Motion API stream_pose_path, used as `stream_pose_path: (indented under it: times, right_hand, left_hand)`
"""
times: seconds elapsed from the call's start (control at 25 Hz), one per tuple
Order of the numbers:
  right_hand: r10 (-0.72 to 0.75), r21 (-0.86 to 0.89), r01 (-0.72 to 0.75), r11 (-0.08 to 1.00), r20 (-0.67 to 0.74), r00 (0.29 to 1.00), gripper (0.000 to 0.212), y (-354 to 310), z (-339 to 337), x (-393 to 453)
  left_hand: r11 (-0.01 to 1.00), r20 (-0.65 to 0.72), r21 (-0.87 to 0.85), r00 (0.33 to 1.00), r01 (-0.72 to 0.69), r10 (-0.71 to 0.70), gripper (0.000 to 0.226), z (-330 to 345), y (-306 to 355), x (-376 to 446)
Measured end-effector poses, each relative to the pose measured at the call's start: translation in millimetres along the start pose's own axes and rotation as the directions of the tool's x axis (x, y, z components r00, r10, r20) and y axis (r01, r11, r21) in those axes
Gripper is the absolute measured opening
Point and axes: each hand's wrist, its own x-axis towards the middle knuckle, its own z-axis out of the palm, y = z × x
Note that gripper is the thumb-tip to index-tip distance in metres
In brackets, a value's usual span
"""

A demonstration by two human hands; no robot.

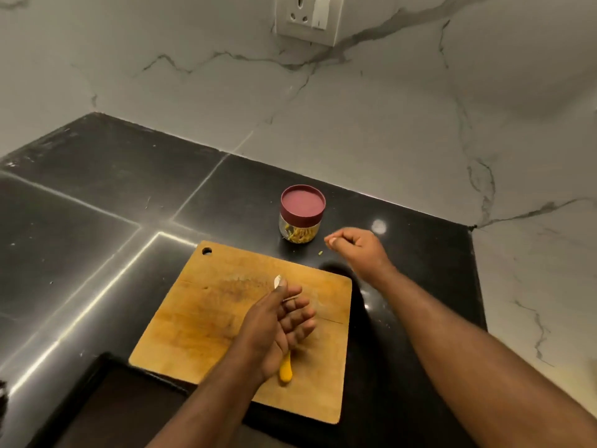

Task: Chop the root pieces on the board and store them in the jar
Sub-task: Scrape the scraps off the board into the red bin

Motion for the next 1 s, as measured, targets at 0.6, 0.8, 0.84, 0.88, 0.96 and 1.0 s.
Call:
stream_pose_path:
  times: [0.6, 0.8, 0.84, 0.88, 0.96, 1.0]
  right_hand:
    - [-0.062, 0.447, -0.065, 0.892, 0.263, 0.963, 0.028, 92, -46, -23]
    - [-0.139, 0.329, 0.076, 0.941, 0.172, 0.975, 0.029, 85, -48, 17]
    - [-0.175, 0.233, 0.131, 0.964, 0.182, 0.968, 0.033, 86, -42, 13]
    - [-0.214, 0.126, 0.192, 0.973, 0.196, 0.957, 0.038, 91, -38, 4]
    - [-0.28, -0.076, 0.308, 0.948, 0.256, 0.925, 0.048, 99, -39, -22]
    - [-0.299, -0.117, 0.343, 0.932, 0.286, 0.91, 0.051, 102, -42, -33]
  left_hand:
    - [0.996, -0.131, -0.03, 0.988, -0.087, 0.082, 0.05, 58, -59, 15]
    - [0.988, -0.155, 0.055, 0.976, -0.144, 0.151, 0.049, 63, -68, 17]
    - [0.986, -0.158, 0.069, 0.974, -0.154, 0.163, 0.048, 63, -69, 16]
    - [0.983, -0.164, 0.087, 0.971, -0.161, 0.174, 0.047, 63, -69, 14]
    - [0.968, -0.169, 0.169, 0.962, -0.187, 0.216, 0.044, 62, -68, 12]
    - [0.955, -0.168, 0.225, 0.957, -0.196, 0.236, 0.042, 61, -67, 11]
